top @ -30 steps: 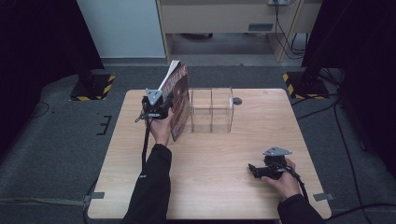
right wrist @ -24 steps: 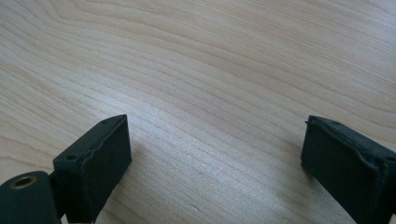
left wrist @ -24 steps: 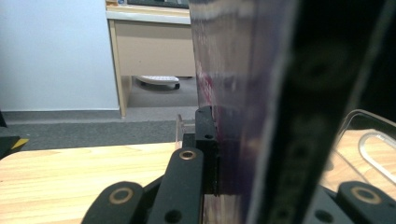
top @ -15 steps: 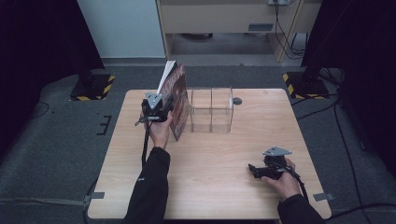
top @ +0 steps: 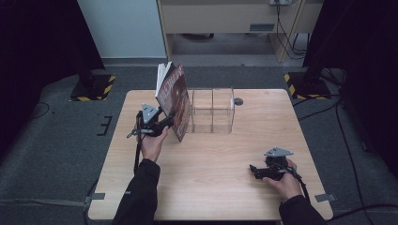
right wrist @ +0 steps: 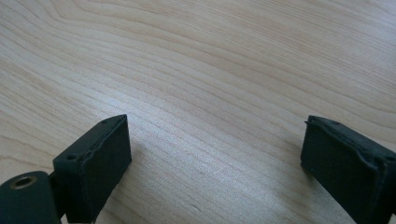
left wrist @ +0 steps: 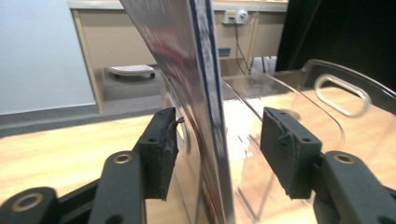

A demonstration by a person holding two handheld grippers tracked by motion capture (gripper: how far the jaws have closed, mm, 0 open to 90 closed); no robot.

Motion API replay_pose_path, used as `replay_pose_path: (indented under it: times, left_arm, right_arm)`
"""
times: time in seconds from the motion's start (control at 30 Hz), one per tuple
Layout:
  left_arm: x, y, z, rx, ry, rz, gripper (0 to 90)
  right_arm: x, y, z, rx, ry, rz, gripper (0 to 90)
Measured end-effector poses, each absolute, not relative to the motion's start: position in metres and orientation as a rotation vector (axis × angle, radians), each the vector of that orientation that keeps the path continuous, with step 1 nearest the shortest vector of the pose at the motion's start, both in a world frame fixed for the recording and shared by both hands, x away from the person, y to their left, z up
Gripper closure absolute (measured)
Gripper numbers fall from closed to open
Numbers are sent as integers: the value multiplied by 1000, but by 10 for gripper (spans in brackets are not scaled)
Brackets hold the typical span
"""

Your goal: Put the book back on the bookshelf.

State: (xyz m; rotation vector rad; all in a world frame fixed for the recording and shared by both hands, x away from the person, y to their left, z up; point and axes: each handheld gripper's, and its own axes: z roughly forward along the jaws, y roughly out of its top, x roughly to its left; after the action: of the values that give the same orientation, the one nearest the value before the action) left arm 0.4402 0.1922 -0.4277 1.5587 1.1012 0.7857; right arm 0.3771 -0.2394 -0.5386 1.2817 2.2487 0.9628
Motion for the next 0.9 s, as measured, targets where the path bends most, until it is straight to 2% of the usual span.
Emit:
replay_pose_path:
  times: [0.37, 0.47, 0.9]
  left_arm:
    - [399, 204, -447, 1678, 1035, 672, 399]
    - [390, 210, -456, 1676, 1053, 595, 392]
    - [366, 236, -503, 1849, 1149, 481, 306]
  right_arm:
    - [377, -239, -539, 1282, 2248, 963, 88]
    - [377, -239, -539, 1282, 2248, 963, 89]
    - [375, -238, -538, 1289, 2245, 961, 88]
